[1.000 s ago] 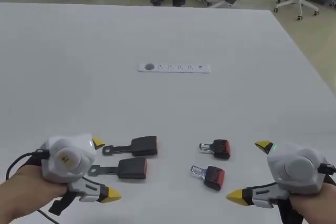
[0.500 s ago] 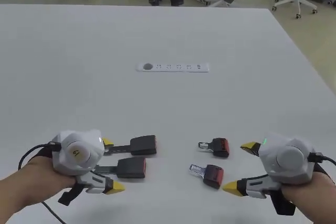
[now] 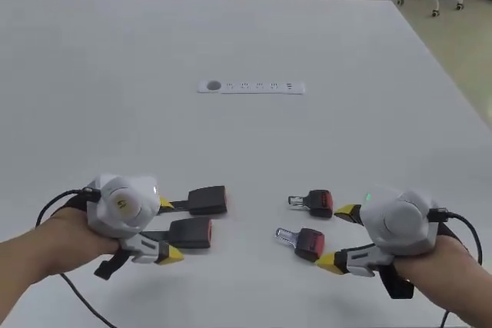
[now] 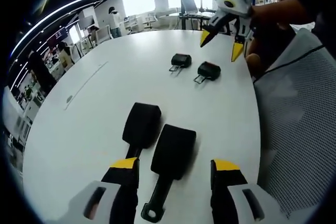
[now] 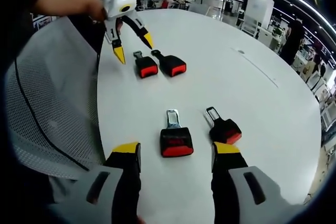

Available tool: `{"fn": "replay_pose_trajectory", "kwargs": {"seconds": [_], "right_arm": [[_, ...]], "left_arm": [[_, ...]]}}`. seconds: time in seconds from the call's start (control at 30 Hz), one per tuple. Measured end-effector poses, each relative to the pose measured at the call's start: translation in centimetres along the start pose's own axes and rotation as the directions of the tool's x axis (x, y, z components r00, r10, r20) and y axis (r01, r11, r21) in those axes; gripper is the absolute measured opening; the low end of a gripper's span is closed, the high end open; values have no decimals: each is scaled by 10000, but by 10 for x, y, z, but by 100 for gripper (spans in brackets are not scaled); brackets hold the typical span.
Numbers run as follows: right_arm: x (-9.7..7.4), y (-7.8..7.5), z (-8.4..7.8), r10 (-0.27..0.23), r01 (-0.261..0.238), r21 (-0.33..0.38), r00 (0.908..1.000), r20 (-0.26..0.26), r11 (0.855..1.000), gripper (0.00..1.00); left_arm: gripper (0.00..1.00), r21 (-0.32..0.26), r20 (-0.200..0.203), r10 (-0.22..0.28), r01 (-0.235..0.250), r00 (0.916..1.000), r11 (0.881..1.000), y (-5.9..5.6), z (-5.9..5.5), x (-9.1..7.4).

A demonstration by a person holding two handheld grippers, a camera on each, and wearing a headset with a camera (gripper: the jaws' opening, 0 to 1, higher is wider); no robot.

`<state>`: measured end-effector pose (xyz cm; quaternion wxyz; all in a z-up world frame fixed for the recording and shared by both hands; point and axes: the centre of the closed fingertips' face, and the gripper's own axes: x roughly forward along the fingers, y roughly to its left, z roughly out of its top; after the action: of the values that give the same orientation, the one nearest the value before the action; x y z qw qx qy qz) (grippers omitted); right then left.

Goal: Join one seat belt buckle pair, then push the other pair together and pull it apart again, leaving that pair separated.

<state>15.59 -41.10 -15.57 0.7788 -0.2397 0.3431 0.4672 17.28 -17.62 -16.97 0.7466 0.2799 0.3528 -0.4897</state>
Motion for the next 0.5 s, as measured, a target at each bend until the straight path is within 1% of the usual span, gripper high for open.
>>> {"fn": "replay_pose_trajectory", "kwargs": {"seconds": [0.1,0.17,0.27,0.33,0.43,0.5], "right_arm": [[4,0,0,26,-27,-84,10000,-19,10000,51],[7,2,1,180,-180,80,9998,5,9998,49],[12,2,0,192,-192,-46,9998,-52,9998,48],[16,2,0,289,-290,-60,9996,-74,9996,46],[19,2,1,320,-323,-164,9994,-133,9993,45],[21,3,2,389,-393,-198,9990,-214,9990,44]], "left_arm": [[55,-2,-76,-18,18,10000,10000,2,-3,4],[55,0,-97,-71,71,9999,10000,2,-2,6],[53,-169,-106,-186,184,9998,9997,1,-4,10],[48,-110,-166,-243,241,9996,9996,0,-4,12],[47,15,-286,-217,218,9994,9998,2,-6,18],[47,42,-311,-247,248,9992,9997,2,-4,20]]}}
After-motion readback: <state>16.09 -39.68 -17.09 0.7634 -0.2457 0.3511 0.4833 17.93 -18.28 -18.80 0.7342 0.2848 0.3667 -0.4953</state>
